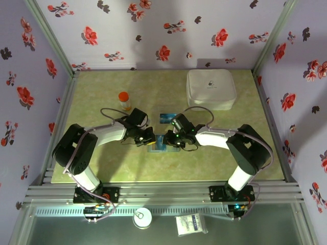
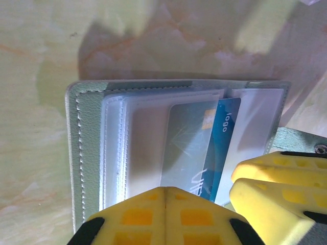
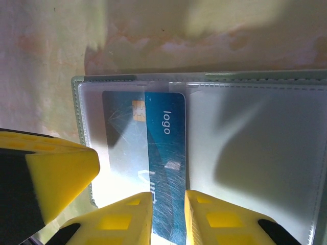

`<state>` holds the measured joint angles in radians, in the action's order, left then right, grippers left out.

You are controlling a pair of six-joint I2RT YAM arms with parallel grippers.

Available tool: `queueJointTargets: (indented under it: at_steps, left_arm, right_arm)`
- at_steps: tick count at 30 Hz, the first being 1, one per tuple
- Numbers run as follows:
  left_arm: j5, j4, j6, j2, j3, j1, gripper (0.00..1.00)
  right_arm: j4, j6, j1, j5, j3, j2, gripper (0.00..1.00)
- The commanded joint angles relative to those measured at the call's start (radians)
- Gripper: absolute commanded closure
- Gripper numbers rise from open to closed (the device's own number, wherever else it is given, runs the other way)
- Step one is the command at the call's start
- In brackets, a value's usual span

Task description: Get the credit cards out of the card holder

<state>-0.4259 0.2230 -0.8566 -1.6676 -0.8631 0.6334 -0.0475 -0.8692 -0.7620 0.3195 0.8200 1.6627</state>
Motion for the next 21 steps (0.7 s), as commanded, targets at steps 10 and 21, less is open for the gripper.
queueJointTargets:
  at_steps: [10, 21]
  left_arm:
    - [0.024, 0.045, 0.027, -0.038, -0.012, 0.006, 1.00]
    - [0.025, 0.047, 0.027, -0.046, -0.011, 0.006, 1.00]
  right_arm:
    - [0.073, -0.034, 0.018, 0.041, -0.032, 0.042, 0.76]
    - [0.175, -0.076, 0.019, 0.084, -0.062, 0.022, 0.79]
